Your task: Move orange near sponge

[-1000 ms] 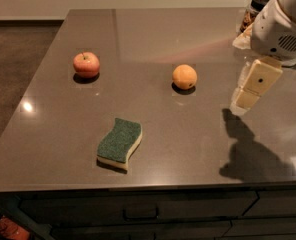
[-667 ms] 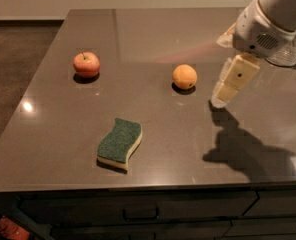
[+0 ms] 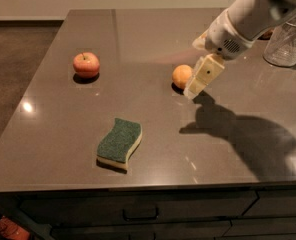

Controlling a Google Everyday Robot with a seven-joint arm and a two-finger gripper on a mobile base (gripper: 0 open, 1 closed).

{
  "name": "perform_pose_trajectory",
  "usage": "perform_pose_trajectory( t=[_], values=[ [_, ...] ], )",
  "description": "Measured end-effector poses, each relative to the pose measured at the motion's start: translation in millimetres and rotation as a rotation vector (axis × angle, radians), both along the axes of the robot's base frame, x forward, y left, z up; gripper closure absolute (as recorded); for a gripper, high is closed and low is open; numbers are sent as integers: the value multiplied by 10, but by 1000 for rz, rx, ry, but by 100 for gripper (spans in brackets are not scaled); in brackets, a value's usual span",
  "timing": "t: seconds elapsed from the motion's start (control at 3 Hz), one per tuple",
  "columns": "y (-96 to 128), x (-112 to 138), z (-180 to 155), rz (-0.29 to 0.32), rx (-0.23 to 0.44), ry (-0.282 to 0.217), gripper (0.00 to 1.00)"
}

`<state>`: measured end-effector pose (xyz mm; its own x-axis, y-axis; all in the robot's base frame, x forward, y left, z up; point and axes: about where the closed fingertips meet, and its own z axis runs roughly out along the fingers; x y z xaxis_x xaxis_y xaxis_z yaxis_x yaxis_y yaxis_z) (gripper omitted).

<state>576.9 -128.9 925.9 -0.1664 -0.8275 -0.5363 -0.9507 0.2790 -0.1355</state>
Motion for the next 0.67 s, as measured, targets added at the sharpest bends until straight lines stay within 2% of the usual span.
perform_pose_trajectory(
  t=[0.67],
  values=[
    [128,422,-392,15,45,61,0]
  ],
)
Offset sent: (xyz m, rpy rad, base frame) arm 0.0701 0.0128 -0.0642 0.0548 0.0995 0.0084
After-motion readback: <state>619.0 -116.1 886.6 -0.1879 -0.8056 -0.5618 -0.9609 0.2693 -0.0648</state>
